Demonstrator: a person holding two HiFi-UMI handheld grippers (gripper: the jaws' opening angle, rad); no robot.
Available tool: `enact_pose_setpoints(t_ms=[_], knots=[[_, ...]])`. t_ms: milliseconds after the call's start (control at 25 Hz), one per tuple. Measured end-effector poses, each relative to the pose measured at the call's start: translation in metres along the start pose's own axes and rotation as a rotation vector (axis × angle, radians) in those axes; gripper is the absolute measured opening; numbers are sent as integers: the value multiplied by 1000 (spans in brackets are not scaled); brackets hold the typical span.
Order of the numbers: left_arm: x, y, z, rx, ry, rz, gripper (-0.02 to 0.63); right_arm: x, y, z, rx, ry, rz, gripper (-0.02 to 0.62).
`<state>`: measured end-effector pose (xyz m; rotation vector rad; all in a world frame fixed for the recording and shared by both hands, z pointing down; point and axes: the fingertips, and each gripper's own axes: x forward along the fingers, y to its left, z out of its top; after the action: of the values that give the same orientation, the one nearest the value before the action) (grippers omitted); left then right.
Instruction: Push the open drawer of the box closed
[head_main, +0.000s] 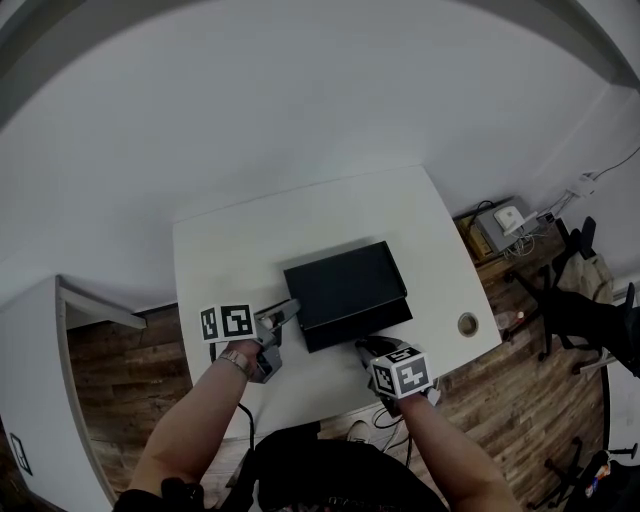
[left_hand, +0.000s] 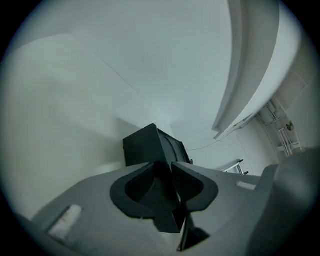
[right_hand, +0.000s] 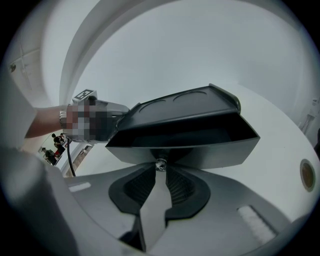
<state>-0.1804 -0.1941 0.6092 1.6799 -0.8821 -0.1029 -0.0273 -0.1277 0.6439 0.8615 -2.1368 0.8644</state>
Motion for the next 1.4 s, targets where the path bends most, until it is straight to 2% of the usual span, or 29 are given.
enact_pose_setpoints(t_ms=[1400], knots=[[-1, -1, -2, -4, -1, -3, 120, 22, -8, 33, -1, 9, -7, 67]])
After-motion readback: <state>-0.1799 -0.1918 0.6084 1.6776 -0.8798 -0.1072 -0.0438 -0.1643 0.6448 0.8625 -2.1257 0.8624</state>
